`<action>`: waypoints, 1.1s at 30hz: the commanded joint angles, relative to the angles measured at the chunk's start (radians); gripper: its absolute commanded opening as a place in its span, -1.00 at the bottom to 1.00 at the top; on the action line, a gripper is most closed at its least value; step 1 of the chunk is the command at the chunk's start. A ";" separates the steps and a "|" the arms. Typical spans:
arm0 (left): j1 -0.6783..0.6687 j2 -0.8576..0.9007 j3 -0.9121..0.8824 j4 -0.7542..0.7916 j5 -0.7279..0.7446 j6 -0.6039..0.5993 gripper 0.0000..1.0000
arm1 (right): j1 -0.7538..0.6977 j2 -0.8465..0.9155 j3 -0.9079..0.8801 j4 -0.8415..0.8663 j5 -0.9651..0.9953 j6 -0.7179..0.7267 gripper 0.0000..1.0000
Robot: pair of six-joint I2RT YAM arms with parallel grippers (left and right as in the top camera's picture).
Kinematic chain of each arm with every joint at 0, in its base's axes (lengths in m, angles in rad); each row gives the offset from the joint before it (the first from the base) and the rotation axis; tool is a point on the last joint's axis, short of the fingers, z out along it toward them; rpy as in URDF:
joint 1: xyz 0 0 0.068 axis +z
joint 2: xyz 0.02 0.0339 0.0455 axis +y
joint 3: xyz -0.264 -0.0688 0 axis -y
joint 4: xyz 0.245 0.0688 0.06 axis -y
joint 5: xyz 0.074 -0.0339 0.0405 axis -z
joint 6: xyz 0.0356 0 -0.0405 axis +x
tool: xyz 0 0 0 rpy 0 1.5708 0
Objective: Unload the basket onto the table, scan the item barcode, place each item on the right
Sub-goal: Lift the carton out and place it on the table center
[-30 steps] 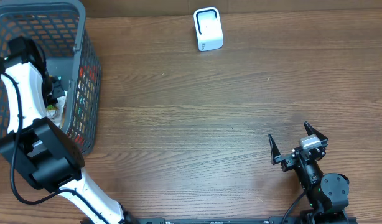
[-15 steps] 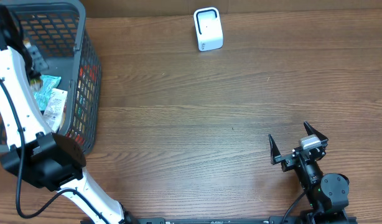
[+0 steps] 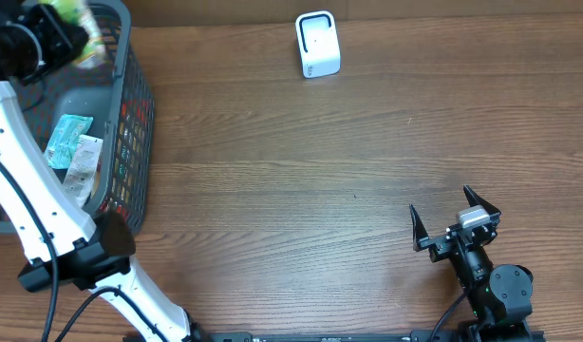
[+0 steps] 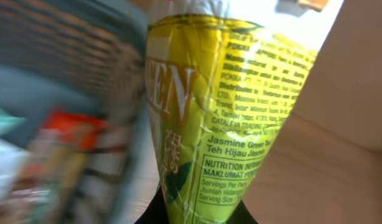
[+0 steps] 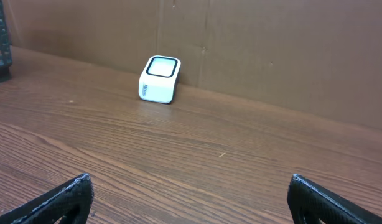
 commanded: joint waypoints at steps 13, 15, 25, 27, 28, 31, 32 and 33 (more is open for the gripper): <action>-0.629 -0.010 -0.121 -0.059 -0.180 -0.030 -0.64 | 0.006 -0.007 -0.010 0.005 0.010 -0.001 1.00; -0.700 -0.010 -0.190 -0.055 -0.267 -0.043 -0.64 | 0.006 -0.007 -0.010 0.005 0.010 -0.001 1.00; -0.894 -0.010 -0.615 0.165 -0.446 -0.111 -0.90 | 0.006 -0.007 -0.010 0.005 0.010 -0.001 1.00; -0.895 -0.010 -0.676 0.225 -0.455 -0.110 -0.63 | 0.006 -0.007 -0.010 0.005 0.010 0.000 1.00; -0.894 -0.010 -0.700 0.252 -0.456 -0.110 -0.59 | 0.006 -0.007 -0.010 0.005 0.010 -0.001 1.00; -0.885 -0.010 -0.728 0.288 -0.455 -0.110 -0.58 | 0.006 -0.007 -0.010 0.005 0.010 -0.001 1.00; -0.877 -0.011 -0.722 0.290 -0.455 -0.104 -0.53 | 0.006 -0.007 -0.010 0.005 0.010 0.000 1.00; -0.874 -0.011 -0.716 0.288 -0.455 -0.098 -0.49 | 0.006 -0.007 -0.010 0.005 0.010 -0.001 1.00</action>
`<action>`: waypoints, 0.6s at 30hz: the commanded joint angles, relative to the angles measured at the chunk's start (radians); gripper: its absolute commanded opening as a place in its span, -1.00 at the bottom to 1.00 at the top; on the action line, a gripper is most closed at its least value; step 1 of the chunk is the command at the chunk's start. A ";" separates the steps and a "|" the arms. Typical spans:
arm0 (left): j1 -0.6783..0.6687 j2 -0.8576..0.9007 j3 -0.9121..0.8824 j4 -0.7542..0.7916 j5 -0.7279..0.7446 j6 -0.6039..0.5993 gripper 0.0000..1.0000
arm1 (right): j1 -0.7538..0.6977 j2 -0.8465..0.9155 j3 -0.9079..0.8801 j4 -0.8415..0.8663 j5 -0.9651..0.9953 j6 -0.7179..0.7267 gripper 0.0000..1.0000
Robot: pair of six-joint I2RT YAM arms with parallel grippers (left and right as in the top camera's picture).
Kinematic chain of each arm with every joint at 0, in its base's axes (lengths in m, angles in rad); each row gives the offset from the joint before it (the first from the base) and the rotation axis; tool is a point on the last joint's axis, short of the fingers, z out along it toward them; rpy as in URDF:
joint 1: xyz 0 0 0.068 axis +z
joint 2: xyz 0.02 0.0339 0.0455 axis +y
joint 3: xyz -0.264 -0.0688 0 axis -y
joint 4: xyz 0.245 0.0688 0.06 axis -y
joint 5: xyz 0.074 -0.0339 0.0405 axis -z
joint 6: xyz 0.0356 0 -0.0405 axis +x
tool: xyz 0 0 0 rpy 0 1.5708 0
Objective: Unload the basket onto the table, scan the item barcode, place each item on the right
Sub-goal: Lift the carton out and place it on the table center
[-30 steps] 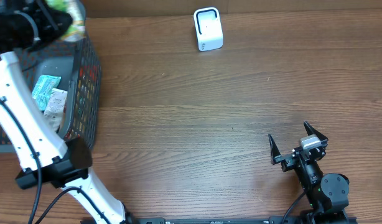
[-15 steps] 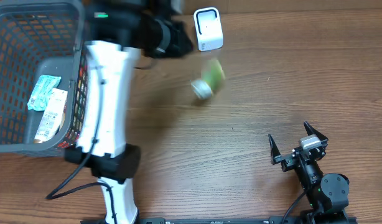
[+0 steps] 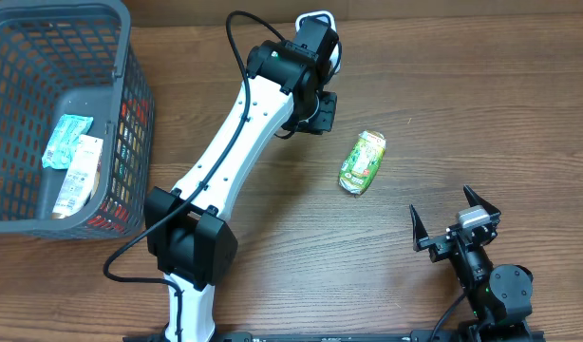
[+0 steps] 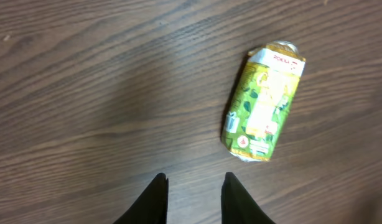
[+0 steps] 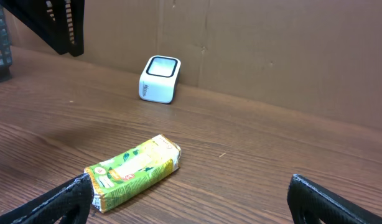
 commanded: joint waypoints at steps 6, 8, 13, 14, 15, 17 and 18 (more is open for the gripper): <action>0.096 -0.014 0.283 -0.146 -0.032 0.084 0.05 | 0.006 -0.007 -0.010 0.005 0.009 0.000 1.00; 0.139 -0.014 0.404 -0.205 -0.045 0.092 0.41 | 0.006 -0.007 -0.010 0.005 0.009 0.000 1.00; 0.384 -0.014 0.687 -0.340 -0.085 0.092 1.00 | 0.006 -0.007 -0.010 0.005 0.009 0.000 1.00; 0.434 -0.014 0.703 -0.356 -0.085 0.093 1.00 | 0.006 -0.007 -0.010 0.005 0.009 0.000 1.00; 0.482 -0.014 0.708 -0.366 -0.087 0.092 0.99 | 0.006 -0.007 -0.010 0.005 0.009 0.000 1.00; 0.583 -0.014 0.709 -0.385 -0.087 0.091 1.00 | 0.006 -0.007 -0.010 0.005 0.009 0.000 1.00; 0.634 -0.014 0.706 -0.392 -0.087 0.082 1.00 | 0.006 -0.007 -0.010 0.005 0.009 0.000 1.00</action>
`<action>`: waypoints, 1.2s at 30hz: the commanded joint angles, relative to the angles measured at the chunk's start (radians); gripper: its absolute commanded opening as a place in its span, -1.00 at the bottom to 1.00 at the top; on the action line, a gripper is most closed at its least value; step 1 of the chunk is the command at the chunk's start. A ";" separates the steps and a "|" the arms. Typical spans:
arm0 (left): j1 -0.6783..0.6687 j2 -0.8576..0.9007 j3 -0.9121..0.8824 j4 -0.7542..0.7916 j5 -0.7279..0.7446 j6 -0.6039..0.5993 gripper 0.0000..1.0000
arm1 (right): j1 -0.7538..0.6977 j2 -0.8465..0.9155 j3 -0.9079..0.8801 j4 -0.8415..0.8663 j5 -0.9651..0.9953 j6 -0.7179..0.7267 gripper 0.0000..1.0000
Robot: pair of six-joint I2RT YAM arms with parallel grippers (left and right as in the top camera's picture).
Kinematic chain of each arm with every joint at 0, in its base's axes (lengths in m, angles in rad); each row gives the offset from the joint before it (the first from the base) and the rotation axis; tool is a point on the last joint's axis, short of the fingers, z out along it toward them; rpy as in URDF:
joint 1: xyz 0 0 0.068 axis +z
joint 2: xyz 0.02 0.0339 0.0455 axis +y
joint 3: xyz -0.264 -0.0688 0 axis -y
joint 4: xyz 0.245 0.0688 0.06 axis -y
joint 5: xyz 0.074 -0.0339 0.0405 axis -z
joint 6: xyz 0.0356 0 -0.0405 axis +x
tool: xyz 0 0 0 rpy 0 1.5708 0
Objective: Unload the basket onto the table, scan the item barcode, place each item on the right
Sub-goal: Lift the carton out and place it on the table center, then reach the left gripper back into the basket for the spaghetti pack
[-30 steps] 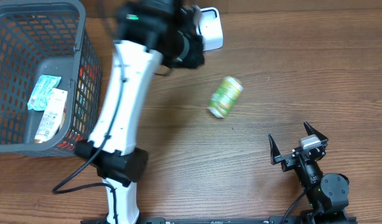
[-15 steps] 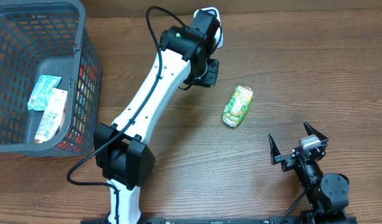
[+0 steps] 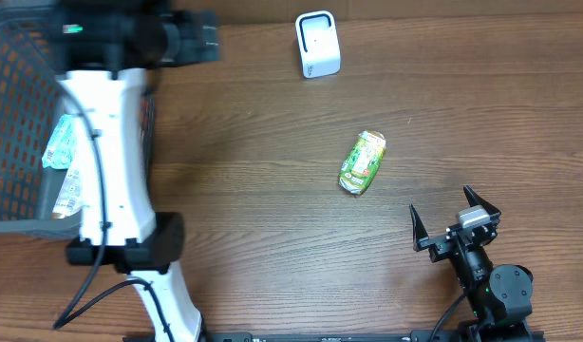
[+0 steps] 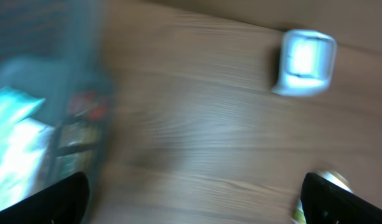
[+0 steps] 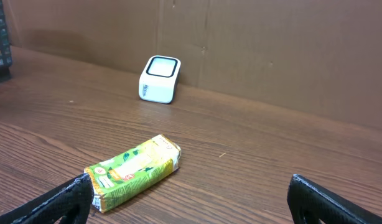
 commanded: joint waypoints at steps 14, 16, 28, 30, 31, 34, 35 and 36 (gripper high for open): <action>0.651 0.015 -0.046 -0.034 -0.012 -0.021 0.86 | 0.006 -0.007 -0.010 0.005 0.009 0.000 1.00; 0.657 0.016 -0.107 -0.034 0.010 0.018 0.86 | 0.006 -0.007 -0.010 0.005 0.009 0.000 1.00; 0.538 0.060 -0.526 0.108 0.109 0.319 0.80 | 0.006 -0.007 -0.010 0.005 0.009 0.000 1.00; 0.507 0.060 -0.587 0.150 0.094 0.349 0.81 | 0.006 -0.007 -0.010 0.005 0.009 0.000 1.00; 0.492 0.060 -0.620 0.179 0.062 0.349 0.81 | 0.006 -0.007 -0.010 0.005 0.009 0.000 1.00; 0.463 0.060 -0.703 0.252 0.007 0.350 0.93 | 0.006 -0.007 -0.010 0.005 0.009 0.000 1.00; 0.456 0.060 -0.735 0.274 -0.006 0.362 0.96 | 0.006 -0.007 -0.010 0.005 0.009 0.000 1.00; 0.452 0.060 -0.757 0.286 -0.017 0.371 0.96 | 0.006 -0.007 -0.010 0.005 0.009 0.000 1.00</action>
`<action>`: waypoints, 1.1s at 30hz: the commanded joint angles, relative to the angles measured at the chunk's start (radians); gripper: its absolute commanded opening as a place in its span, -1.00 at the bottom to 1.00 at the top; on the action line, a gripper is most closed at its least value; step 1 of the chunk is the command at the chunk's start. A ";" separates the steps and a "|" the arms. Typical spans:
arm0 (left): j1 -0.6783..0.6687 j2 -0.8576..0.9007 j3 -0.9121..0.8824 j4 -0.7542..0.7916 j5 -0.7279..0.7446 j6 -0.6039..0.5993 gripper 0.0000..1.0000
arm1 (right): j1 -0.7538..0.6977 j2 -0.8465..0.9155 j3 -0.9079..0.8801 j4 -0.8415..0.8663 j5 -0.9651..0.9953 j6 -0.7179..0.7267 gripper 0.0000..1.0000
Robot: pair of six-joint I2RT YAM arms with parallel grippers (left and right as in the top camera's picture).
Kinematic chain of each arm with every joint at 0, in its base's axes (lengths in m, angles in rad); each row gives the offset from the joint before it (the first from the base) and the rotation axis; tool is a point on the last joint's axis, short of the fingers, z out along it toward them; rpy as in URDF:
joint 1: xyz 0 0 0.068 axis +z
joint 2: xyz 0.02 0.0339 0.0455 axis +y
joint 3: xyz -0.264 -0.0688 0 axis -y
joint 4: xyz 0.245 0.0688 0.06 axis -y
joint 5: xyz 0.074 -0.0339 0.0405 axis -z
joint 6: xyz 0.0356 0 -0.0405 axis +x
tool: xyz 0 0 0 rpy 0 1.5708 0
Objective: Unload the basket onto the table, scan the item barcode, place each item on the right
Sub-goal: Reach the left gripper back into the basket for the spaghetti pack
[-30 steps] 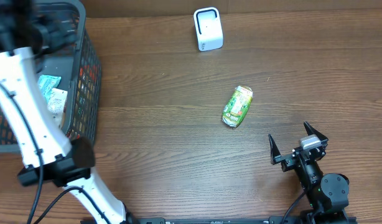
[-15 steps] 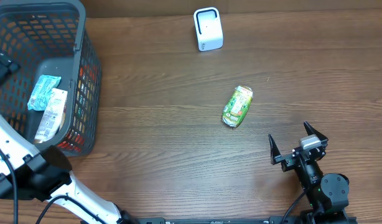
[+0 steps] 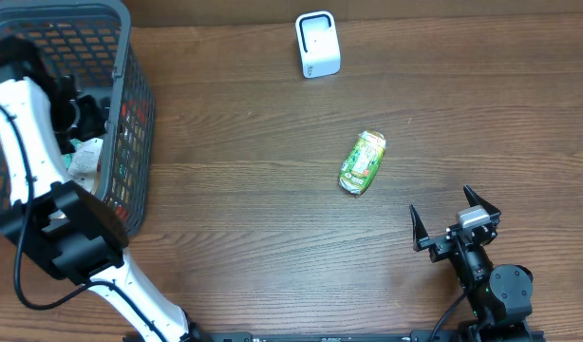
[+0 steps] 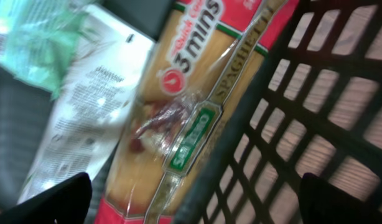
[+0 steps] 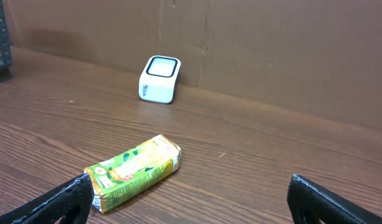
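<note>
A green tea pack (image 3: 363, 162) lies on its side in the middle of the table, and it shows again in the right wrist view (image 5: 132, 171). The white scanner (image 3: 318, 44) stands at the far edge (image 5: 159, 79). My left gripper (image 3: 78, 114) is down inside the grey basket (image 3: 135, 104), open (image 4: 194, 208), holding nothing, just above a spaghetti pack (image 4: 178, 112) that leans on the basket mesh (image 4: 315, 93). My right gripper (image 3: 453, 226) rests open near the front right edge (image 5: 191, 199), short of the tea pack.
Beside the spaghetti in the basket lie a white packet (image 4: 85, 106) and a teal packet (image 4: 29, 43). A cardboard wall (image 5: 272, 50) backs the table behind the scanner.
My left gripper was open above the table by the basket's far corner; now it is down inside the basket over the spaghetti pack. The tea pack and the right arm have not moved.
My left gripper first held the green tea pack over the basket. Then the pack lay on the table's middle with the gripper above it near the scanner. After that the gripper was back by the basket, and now it is inside it, open.
</note>
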 commanded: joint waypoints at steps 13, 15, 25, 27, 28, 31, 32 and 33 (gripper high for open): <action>-0.009 -0.003 -0.349 0.230 -0.056 0.094 0.77 | 0.006 -0.007 -0.010 0.005 0.009 0.000 1.00; -0.012 -0.003 -0.386 0.270 -0.029 0.119 0.74 | 0.006 -0.007 -0.010 0.005 0.009 -0.001 1.00; -0.016 -0.002 -0.539 0.432 -0.081 0.124 -0.42 | 0.006 -0.007 -0.010 0.005 0.009 -0.001 1.00; -0.016 -0.003 -0.530 0.429 -0.122 0.123 -0.70 | 0.006 -0.007 -0.010 0.005 0.009 -0.001 1.00; -0.016 -0.003 -0.525 0.423 -0.134 0.119 -0.71 | 0.006 -0.007 -0.010 0.005 0.009 0.000 1.00; -0.016 -0.003 -0.485 0.388 -0.135 0.109 -0.61 | 0.006 -0.007 -0.010 0.005 0.009 0.000 1.00; -0.016 -0.003 -0.462 0.369 -0.135 0.099 -0.60 | 0.006 -0.007 -0.010 0.005 0.009 -0.001 1.00; -0.016 -0.003 -0.429 0.345 -0.135 0.088 -0.67 | 0.006 -0.007 -0.010 0.005 0.009 -0.001 1.00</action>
